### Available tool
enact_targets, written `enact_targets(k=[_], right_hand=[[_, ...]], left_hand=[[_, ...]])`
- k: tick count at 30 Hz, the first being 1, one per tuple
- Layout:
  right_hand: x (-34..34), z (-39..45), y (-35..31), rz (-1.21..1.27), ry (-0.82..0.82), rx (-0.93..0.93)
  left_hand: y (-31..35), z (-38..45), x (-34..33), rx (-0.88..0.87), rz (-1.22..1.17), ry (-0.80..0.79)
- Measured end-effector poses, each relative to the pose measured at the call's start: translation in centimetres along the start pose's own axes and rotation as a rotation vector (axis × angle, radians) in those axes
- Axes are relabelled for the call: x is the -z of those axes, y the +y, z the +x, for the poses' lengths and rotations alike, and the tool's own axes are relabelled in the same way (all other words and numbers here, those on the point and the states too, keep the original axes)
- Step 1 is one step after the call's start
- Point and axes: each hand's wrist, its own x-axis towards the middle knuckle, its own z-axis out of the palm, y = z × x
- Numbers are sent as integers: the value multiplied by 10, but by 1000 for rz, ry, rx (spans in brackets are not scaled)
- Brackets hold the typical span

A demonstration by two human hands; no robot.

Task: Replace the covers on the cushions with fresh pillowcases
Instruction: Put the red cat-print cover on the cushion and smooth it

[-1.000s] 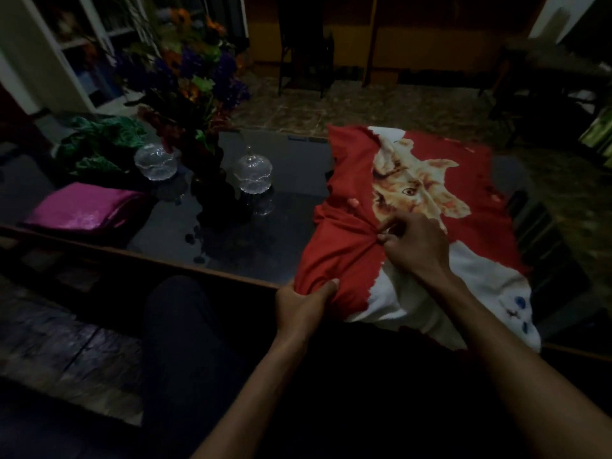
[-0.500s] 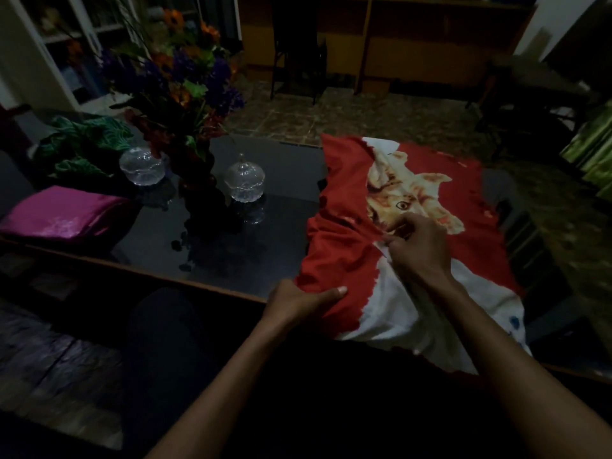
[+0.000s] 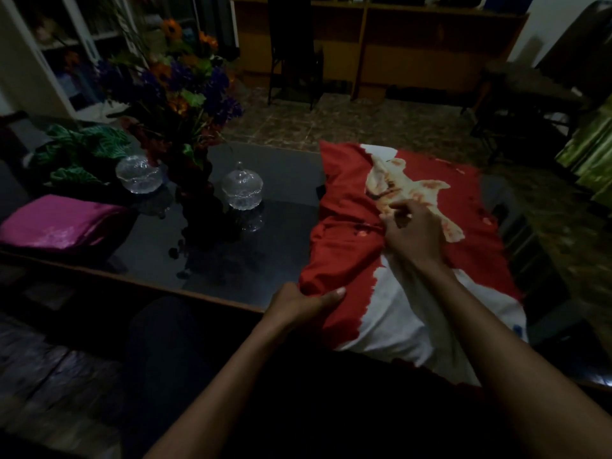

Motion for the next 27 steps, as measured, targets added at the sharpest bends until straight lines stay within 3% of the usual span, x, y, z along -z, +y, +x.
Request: enact_targets(k=[6,11,13,16,19,24,27], right_hand=[[-25,21,-9,-89,-118,-70],[-23,48,-16,-109,-36,-148],[-32,48,-22,-159,-56,-107],[-46,51,-31,-132,-106,-85],[-61,67,-40,-147,-104,45],[-88,81,-49,-350,-456,177],[-93,91,-50,-325,-339,160]], left_hand=[[-7,3,-4,-4,45,30],[-15,-9,-3,-113,43,86],[-15,-12,-1,-131,90,82],[-20,-6,7,-99,51,-44],[-21,2,11,-107,4,-86],[-12,15,-3,-110,27,-80],[-14,19,-5,-101,83,-81]])
